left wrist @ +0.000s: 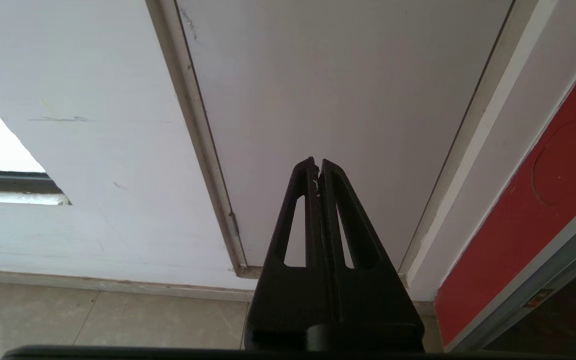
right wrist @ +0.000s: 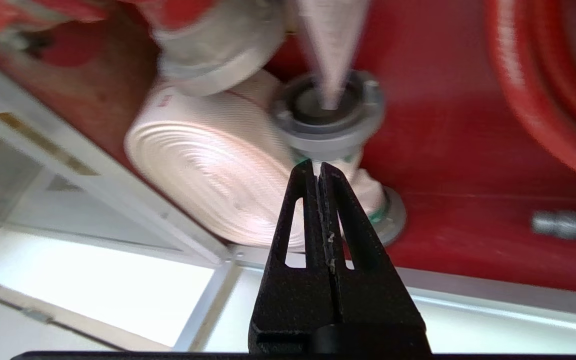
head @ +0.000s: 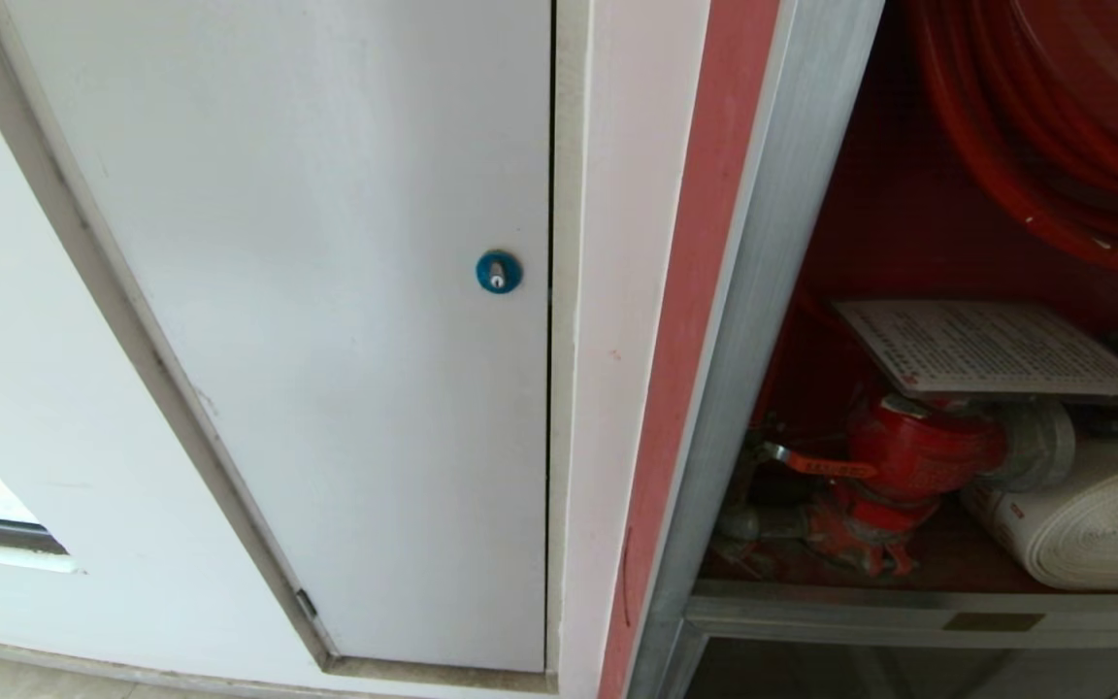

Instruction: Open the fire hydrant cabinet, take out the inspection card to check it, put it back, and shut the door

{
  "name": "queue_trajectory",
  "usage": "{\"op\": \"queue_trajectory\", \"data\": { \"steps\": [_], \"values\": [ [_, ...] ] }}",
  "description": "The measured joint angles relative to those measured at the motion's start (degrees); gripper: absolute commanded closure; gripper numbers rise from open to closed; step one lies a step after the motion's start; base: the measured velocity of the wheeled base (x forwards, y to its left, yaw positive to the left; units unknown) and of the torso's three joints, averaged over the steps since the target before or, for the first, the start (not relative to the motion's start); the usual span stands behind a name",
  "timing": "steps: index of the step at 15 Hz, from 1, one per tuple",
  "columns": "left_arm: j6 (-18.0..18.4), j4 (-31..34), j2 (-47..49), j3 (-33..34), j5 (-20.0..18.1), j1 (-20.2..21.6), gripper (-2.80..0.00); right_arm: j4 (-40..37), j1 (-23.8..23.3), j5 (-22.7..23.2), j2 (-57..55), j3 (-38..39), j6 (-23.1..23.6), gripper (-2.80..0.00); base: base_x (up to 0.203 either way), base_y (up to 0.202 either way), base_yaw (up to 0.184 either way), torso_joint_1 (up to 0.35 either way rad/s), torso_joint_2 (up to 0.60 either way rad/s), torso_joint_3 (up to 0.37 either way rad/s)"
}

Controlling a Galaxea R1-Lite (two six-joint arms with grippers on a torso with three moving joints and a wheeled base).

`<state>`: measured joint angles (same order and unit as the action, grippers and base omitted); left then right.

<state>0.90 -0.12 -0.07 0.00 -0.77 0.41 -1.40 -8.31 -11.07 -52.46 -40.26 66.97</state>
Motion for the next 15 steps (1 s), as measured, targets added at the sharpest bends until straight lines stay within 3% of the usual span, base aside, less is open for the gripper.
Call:
{"op": "queue_trajectory", "data": {
  "steps": [1,2,5,15],
  "values": [
    [0.0,0.0,0.0,0.0,0.0,0.0,0.00,0.0,-0.1,0.0,-0.1,-0.1,0.4,0.00,0.000,0.000,0.000,0.000,0.00,0.000],
    [0.0,0.0,0.0,0.0,0.0,0.0,0.00,0.0,-0.1,0.0,-0.2,-0.2,1.3,-2.80,0.000,0.000,0.000,0.000,0.00,0.000],
    [0.0,0.0,0.0,0.0,0.0,0.0,0.00,0.0,-0.2,-0.3,-0.5,-0.6,3.7,-2.80,0.000,0.000,0.000,0.000,0.00,0.000],
    [0.0,0.0,0.0,0.0,0.0,0.0,0.00,2.1,-0.1,-2.9,-3.9,-1.5,3.9,-2.80,0.000,0.000,0.000,0.000,0.00,0.000]
  ]
}}
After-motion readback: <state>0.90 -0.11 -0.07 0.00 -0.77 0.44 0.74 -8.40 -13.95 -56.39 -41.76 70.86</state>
